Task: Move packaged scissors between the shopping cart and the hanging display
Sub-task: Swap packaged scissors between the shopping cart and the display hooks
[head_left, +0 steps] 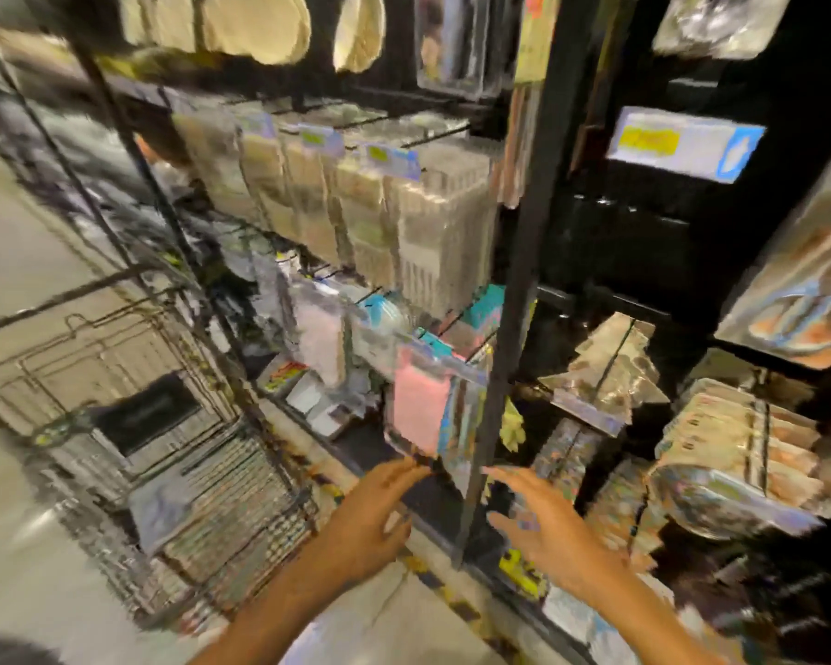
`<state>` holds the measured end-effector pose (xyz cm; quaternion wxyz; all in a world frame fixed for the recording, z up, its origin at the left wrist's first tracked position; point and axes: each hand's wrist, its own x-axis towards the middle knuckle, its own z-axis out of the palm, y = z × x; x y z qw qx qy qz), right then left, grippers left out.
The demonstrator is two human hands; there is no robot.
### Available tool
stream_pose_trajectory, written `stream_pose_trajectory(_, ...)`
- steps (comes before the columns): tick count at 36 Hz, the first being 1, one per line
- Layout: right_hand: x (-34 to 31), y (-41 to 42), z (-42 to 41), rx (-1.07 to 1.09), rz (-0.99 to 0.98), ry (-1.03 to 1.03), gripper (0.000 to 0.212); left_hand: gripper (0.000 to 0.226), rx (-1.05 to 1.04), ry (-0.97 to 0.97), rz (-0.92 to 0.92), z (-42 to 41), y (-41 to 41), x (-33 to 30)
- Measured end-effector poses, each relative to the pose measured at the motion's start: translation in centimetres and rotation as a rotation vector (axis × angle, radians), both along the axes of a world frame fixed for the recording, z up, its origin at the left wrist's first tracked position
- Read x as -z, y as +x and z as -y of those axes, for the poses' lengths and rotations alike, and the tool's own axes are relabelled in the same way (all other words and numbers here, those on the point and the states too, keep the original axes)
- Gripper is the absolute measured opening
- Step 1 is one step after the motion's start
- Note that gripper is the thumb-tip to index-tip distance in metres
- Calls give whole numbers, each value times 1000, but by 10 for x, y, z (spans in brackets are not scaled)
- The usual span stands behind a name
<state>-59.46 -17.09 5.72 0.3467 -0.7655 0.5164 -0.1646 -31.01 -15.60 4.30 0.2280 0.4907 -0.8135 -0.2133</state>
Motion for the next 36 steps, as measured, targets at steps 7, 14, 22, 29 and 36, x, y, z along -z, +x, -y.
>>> stream_pose_trajectory(7,26,133,-32,-214,-118,52,46,52,-275,82,-24,-90,136,39)
stream_pose_trajectory(14,61,245,-53,-412,-192,79,48,51,-541,168,-24,-176,246,66)
stream_pose_trajectory(22,78,332,-56,-513,-247,179,49,50,-813,323,-47,-245,327,108)
stream_pose_trajectory(29,92,384,-20,-646,-313,202,51,53,-969,409,-89,-261,351,124)
stream_pose_trajectory(36,101,445,39,-784,-327,224,49,50,-1090,448,-76,-230,368,118)
